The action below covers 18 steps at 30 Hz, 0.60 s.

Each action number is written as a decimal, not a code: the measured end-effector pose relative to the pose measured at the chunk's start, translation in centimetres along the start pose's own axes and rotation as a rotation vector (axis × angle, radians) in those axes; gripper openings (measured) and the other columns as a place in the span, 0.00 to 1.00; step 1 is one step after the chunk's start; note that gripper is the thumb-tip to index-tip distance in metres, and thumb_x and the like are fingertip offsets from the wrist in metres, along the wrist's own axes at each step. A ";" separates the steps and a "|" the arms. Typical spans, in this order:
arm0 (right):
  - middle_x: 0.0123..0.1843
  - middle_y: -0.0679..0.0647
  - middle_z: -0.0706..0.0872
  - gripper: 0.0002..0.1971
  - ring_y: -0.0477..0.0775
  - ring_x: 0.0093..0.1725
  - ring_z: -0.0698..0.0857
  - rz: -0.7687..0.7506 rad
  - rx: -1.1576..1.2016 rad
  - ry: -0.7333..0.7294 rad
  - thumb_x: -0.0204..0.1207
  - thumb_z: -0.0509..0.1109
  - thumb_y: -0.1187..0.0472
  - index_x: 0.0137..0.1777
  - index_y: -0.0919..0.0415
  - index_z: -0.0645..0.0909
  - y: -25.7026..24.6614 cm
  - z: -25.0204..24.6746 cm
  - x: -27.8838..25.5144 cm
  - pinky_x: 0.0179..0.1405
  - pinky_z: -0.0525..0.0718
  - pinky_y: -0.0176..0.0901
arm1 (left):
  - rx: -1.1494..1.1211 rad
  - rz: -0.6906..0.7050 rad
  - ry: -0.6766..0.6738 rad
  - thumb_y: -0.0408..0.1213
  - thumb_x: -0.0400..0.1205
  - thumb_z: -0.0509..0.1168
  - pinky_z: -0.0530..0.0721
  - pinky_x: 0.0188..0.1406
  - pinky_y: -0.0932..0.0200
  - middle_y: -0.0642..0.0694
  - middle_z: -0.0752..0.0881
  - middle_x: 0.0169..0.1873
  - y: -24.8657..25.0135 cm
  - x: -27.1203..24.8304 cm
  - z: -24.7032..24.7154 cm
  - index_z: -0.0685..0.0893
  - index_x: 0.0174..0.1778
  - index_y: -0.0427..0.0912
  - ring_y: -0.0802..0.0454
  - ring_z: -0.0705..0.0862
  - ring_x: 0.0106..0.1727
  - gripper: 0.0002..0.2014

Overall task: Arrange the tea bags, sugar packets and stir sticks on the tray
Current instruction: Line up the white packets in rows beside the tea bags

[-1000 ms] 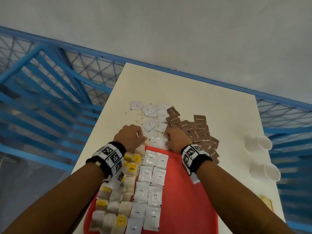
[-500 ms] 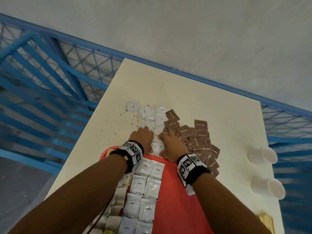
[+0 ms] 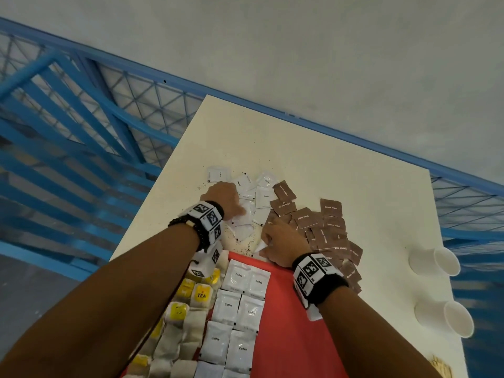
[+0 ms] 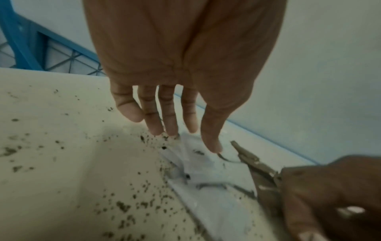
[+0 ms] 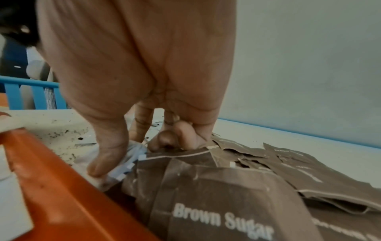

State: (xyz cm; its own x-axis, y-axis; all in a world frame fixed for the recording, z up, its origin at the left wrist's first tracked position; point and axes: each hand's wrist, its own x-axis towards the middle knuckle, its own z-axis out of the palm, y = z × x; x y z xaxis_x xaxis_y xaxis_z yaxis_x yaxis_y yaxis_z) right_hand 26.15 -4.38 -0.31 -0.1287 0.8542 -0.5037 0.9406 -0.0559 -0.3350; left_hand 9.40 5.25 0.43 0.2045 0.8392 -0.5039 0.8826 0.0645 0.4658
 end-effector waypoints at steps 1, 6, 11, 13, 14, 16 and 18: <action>0.49 0.49 0.77 0.17 0.53 0.45 0.80 -0.012 0.020 -0.004 0.67 0.77 0.61 0.32 0.52 0.69 0.1 0.0 0.0 0.45 0.85 0.52 | 0.068 -0.017 0.008 0.52 0.73 0.78 0.81 0.64 0.42 0.43 0.83 0.60 0.1 0.4 0.5 0.79 0.60 0.40 0.41 0.81 0.64 0.27; 0.40 0.45 0.77 0.15 0.44 0.38 0.75 0.005 0.270 0.015 0.71 0.78 0.67 0.37 0.55 0.73 0.8 -2.0 -0.2 0.34 0.72 0.32 | 0.169 -0.054 0.063 0.49 0.76 0.77 0.77 0.65 0.44 0.40 0.81 0.64 0.4 1.2 2.5 0.72 0.66 0.38 0.40 0.79 0.67 0.31; 0.37 0.50 0.77 0.12 0.49 0.29 0.81 0.166 0.519 0.140 0.76 0.76 0.65 0.37 0.60 0.75 0.6 -5.5 2.8 0.26 0.77 0.32 | 0.156 -0.088 0.018 0.47 0.75 0.77 0.83 0.63 0.45 0.43 0.87 0.57 0.0 0.7 2.8 0.81 0.58 0.39 0.41 0.85 0.60 0.22; 0.31 0.51 0.73 0.23 0.52 0.29 0.75 0.197 0.474 0.212 0.76 0.76 0.61 0.27 0.55 0.66 0.4 -5.9 4.6 0.27 0.72 0.35 | 0.155 -0.109 0.016 0.48 0.74 0.77 0.84 0.63 0.45 0.43 0.87 0.57 -0.3 0.6 3.0 0.83 0.57 0.39 0.42 0.84 0.60 0.22; 0.31 0.51 0.72 0.25 0.51 0.30 0.73 0.203 0.460 0.247 0.75 0.77 0.61 0.25 0.53 0.64 0.2 -5.8 5.4 0.27 0.70 0.35 | 0.165 -0.114 0.030 0.49 0.74 0.76 0.82 0.63 0.46 0.43 0.84 0.59 -0.5 0.4 3.2 0.82 0.59 0.40 0.43 0.83 0.61 0.23; 0.40 0.51 0.78 0.20 0.50 0.39 0.78 0.222 0.410 0.256 0.71 0.80 0.60 0.26 0.52 0.71 -0.2 -5.4 6.9 0.36 0.79 0.37 | 0.194 -0.105 0.072 0.50 0.77 0.74 0.78 0.64 0.48 0.43 0.79 0.63 -0.6 0.2 3.7 0.77 0.66 0.40 0.42 0.80 0.65 0.26; 0.56 0.54 0.80 0.07 0.55 0.58 0.79 0.258 0.311 0.242 0.70 0.81 0.58 0.39 0.53 0.84 -0.7 -5.0 7.9 0.54 0.86 0.51 | 0.196 -0.079 0.094 0.48 0.79 0.73 0.77 0.65 0.48 0.41 0.77 0.66 -0.3 -0.1 4.2 0.71 0.70 0.40 0.41 0.79 0.67 0.29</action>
State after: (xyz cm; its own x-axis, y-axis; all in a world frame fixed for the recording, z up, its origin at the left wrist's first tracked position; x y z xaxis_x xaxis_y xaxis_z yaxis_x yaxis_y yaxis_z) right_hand 26.08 4.99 -0.08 0.2083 0.8859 -0.4144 0.7889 -0.4026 -0.4642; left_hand 10.85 2.89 -2.70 0.0995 0.8830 -0.4587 0.9616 0.0332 0.2725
